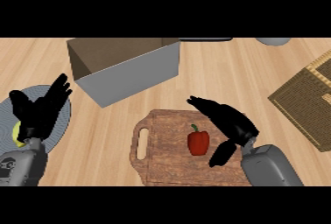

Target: Pick the bell pepper from the cutting board and place it in the basket

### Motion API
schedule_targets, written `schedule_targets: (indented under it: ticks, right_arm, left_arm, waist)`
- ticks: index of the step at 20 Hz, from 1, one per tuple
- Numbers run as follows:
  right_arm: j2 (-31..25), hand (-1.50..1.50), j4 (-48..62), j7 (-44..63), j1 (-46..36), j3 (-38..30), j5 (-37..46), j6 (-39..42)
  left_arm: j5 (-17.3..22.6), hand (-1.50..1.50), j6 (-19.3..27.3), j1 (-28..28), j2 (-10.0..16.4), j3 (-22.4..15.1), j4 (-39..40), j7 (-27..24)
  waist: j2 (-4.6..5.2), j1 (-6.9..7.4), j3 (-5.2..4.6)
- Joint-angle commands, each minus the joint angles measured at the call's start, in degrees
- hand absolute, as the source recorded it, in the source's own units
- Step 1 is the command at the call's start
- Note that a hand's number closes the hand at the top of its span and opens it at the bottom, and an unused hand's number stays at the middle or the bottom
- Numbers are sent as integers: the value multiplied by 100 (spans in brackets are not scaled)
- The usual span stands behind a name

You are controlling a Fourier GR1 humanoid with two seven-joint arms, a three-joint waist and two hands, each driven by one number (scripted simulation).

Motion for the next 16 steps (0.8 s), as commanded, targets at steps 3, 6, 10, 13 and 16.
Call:
schedule_targets:
  ticks: [3, 6, 10, 13, 16]
  right_arm:
    - [183, -150, -34, -339, 203, 0, 67, 73]
    - [213, -150, -805, -43, 866, 419, 262, 162]
    - [270, -150, 113, -369, 129, -1, 583, -63]
    - [-112, -150, -418, -409, 794, 199, 743, 24]
    - [511, -150, 396, -273, 287, 369, 1147, -434]
  left_arm:
    - [39, 0, -241, -158, 154, 301, 136, 85]
    - [68, 0, -304, 31, 149, 368, 94, -49]
    - [-93, 0, -233, -95, -96, 221, 23, 58]
    - [-85, 0, -265, 335, -14, 221, -545, 239]
    - [28, 0, -294, 395, -102, 237, -907, 526]
  waist:
    - [2, -7, 0]
    - [-5, -22, -1]
    - [3, -1, 0]
    - [-9, 1, 1]
    - [-3, 26, 1]
